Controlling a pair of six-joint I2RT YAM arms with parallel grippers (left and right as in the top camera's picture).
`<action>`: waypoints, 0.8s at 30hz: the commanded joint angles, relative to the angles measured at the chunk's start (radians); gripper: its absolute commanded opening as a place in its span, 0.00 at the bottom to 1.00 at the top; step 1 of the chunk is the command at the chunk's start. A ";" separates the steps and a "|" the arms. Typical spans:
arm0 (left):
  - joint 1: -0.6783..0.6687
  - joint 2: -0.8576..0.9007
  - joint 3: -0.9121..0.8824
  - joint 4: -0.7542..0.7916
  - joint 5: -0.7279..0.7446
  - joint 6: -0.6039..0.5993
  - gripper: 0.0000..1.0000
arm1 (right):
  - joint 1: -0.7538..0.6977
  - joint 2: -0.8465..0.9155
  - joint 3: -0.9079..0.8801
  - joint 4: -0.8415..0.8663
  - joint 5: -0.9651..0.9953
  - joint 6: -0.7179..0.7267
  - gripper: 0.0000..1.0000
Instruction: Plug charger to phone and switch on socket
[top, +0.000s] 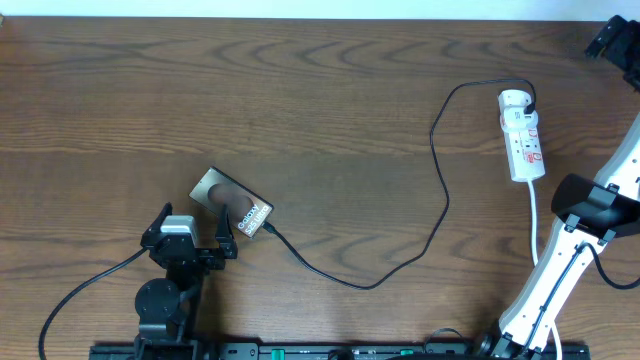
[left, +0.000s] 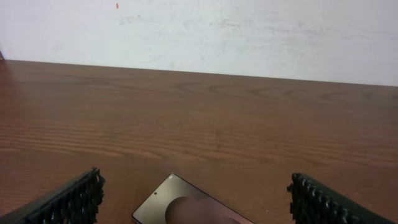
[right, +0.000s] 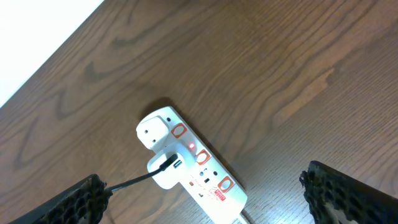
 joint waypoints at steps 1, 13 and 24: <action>0.005 -0.006 -0.027 -0.013 0.021 0.021 0.94 | -0.005 -0.006 -0.001 -0.002 0.013 0.012 0.99; 0.005 -0.006 -0.027 -0.013 0.021 0.021 0.94 | 0.078 -0.428 -0.308 0.246 0.038 0.040 0.99; 0.005 -0.006 -0.027 -0.013 0.021 0.021 0.94 | 0.247 -0.958 -1.262 0.945 0.038 0.047 0.99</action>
